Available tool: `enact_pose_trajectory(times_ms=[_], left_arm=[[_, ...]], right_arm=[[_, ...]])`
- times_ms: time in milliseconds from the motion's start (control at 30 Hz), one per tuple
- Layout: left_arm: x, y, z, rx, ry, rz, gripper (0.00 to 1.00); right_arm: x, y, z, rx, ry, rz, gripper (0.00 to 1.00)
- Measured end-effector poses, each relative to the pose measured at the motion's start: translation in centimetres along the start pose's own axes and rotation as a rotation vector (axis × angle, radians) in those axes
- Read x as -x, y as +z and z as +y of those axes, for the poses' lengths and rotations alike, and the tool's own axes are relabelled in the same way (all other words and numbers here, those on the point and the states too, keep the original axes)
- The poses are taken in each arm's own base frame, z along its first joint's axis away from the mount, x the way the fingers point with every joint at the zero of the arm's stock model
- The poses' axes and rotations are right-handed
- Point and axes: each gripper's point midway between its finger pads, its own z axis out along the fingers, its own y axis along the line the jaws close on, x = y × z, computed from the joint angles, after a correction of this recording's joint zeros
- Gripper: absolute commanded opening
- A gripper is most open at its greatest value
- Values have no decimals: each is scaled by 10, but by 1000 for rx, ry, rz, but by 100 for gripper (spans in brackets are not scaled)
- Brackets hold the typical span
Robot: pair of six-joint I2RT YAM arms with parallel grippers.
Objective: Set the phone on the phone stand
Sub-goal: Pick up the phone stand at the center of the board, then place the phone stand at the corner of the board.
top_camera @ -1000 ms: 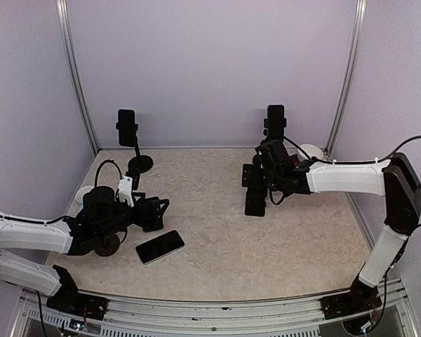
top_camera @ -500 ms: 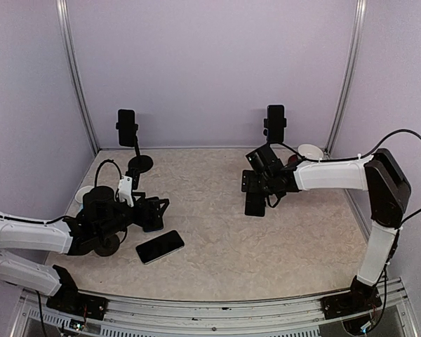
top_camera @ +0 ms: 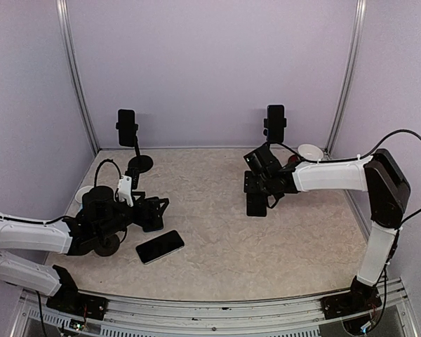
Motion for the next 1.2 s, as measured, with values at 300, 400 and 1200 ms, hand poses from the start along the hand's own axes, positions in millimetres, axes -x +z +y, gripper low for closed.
enact_pose_trajectory(times_ms=[300,400,1200], left_arm=[[-2,0,1,1,1,5,99],[-2,0,1,1,1,4,99],[-1,-1,0,-1,0,-2,99]], right_arm=[[0,-2,5,8,-40,-8,64],[0,-3,7,14,-54,-11,62],[85,40,87,88,-158,-185,59]])
